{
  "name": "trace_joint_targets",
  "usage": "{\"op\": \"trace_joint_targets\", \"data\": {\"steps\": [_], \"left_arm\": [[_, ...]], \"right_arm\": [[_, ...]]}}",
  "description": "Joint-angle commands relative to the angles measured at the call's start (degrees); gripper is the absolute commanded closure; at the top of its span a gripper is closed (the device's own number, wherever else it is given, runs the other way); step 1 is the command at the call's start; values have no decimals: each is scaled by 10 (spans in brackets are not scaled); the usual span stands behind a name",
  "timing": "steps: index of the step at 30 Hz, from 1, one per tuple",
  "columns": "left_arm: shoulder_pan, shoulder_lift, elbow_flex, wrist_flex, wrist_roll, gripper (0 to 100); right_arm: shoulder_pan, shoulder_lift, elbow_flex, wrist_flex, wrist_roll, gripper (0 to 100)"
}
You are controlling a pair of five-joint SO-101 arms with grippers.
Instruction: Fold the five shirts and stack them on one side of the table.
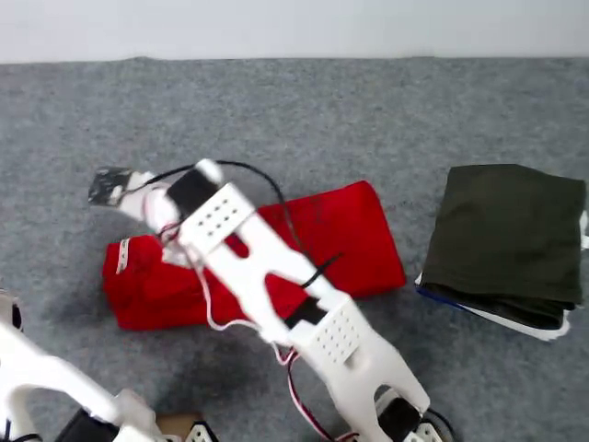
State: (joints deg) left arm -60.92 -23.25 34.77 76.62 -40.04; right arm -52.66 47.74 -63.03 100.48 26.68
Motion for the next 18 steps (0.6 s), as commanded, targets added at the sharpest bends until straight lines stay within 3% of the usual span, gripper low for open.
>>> {"op": "trace_joint_targets", "data": {"steps": [1,9,14,18], "left_arm": [[3,-18,-22,4,-5,993],[3,-18,-22,4,-5,993],[3,-18,-22,5,-5,993],[3,-18,-22,5,-5,993]], "right_arm": [[-53,-13,-29,22,-16,964],[-112,84,-30,-38,-16,984],[-36,118,-57,-155,11,984],[0,116,-112,-175,40,982]]}}
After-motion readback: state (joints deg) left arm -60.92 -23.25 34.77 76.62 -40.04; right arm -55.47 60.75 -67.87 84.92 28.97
